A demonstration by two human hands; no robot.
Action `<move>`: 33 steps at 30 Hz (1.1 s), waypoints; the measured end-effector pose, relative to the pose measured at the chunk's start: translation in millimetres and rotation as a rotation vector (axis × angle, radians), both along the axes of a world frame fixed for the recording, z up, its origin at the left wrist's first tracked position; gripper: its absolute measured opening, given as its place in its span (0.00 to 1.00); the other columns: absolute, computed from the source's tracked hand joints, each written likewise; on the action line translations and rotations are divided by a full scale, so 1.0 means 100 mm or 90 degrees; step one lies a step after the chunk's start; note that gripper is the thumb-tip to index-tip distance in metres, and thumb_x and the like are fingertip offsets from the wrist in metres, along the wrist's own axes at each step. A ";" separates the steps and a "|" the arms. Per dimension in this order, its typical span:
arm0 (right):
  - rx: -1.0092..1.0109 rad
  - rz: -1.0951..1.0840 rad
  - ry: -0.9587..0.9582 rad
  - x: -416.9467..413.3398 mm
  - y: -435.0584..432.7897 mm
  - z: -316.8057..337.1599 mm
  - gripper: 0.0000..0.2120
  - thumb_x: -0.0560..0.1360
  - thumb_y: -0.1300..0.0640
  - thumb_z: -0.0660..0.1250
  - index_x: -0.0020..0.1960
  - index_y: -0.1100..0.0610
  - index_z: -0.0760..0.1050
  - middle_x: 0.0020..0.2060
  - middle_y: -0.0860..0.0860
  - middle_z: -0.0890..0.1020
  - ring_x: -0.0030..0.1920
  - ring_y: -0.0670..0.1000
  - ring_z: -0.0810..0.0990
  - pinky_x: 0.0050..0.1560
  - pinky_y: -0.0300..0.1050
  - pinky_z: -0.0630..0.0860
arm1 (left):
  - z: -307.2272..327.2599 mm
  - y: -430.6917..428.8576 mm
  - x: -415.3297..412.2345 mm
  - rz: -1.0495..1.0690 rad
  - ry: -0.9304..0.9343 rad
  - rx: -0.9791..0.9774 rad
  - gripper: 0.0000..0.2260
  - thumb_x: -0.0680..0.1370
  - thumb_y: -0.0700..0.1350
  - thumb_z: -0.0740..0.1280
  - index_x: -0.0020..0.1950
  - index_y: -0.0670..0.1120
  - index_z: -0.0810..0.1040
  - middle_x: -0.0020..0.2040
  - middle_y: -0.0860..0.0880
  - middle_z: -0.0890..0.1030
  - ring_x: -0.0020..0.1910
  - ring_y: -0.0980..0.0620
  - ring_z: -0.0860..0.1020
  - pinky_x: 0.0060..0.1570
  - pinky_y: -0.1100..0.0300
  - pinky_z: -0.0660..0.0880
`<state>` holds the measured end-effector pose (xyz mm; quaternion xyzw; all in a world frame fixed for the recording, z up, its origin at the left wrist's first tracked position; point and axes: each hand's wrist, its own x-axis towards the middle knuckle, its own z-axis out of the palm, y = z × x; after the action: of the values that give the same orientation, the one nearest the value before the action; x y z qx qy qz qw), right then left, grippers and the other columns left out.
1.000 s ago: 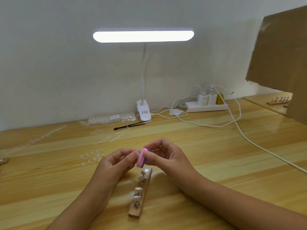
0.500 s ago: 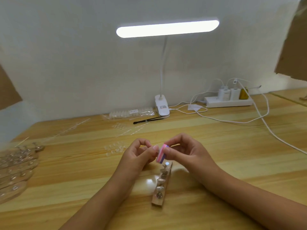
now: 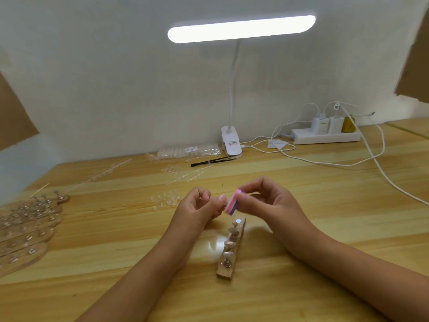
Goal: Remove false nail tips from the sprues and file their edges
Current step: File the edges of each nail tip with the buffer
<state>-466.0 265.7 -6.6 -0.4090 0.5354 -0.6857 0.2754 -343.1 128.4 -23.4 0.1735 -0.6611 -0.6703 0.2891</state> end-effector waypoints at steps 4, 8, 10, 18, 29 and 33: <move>0.050 0.048 -0.001 0.00 0.03 0.00 0.15 0.70 0.54 0.73 0.52 0.61 0.76 0.46 0.55 0.86 0.49 0.55 0.85 0.52 0.47 0.82 | -0.02 -0.01 0.00 -0.007 -0.016 -0.017 0.15 0.64 0.57 0.76 0.35 0.55 0.70 0.37 0.52 0.79 0.39 0.54 0.79 0.51 0.51 0.76; 0.021 0.002 -0.014 0.01 0.03 0.01 0.15 0.68 0.55 0.74 0.50 0.61 0.76 0.45 0.55 0.86 0.49 0.53 0.85 0.51 0.43 0.81 | -0.03 -0.04 -0.01 -0.002 -0.002 -0.001 0.14 0.65 0.57 0.76 0.32 0.57 0.71 0.37 0.53 0.80 0.40 0.54 0.79 0.55 0.49 0.76; 0.007 -0.023 -0.039 -0.02 0.03 0.02 0.15 0.68 0.55 0.73 0.50 0.62 0.75 0.44 0.54 0.86 0.48 0.52 0.85 0.50 0.41 0.81 | -0.03 -0.04 -0.01 0.003 0.002 0.010 0.13 0.64 0.57 0.76 0.32 0.57 0.72 0.37 0.52 0.81 0.42 0.54 0.80 0.59 0.48 0.75; -0.009 -0.064 -0.047 -0.02 0.01 0.02 0.18 0.67 0.53 0.73 0.52 0.62 0.75 0.46 0.55 0.86 0.50 0.52 0.85 0.53 0.44 0.81 | -0.02 -0.03 -0.01 -0.008 0.011 0.034 0.18 0.64 0.55 0.76 0.38 0.51 0.68 0.38 0.51 0.83 0.44 0.51 0.78 0.59 0.50 0.75; -0.043 -0.096 0.008 -0.08 -0.01 -0.04 0.12 0.68 0.54 0.73 0.49 0.56 0.76 0.40 0.46 0.84 0.42 0.47 0.84 0.48 0.41 0.81 | 0.04 -0.01 -0.04 0.028 0.071 0.146 0.17 0.64 0.50 0.75 0.41 0.47 0.68 0.42 0.48 0.85 0.43 0.56 0.83 0.45 0.66 0.78; 0.010 0.003 0.089 -0.03 -0.02 -0.06 0.08 0.70 0.55 0.73 0.48 0.55 0.78 0.41 0.46 0.83 0.43 0.46 0.82 0.48 0.40 0.80 | 0.03 -0.02 -0.03 0.026 0.076 0.160 0.17 0.64 0.50 0.75 0.42 0.46 0.69 0.40 0.49 0.84 0.41 0.56 0.82 0.45 0.66 0.79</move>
<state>-469.2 263.6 -12.1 -0.4548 0.5579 -0.6506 0.2422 -346.2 126.3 -20.0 0.1816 -0.5500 -0.7509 0.3173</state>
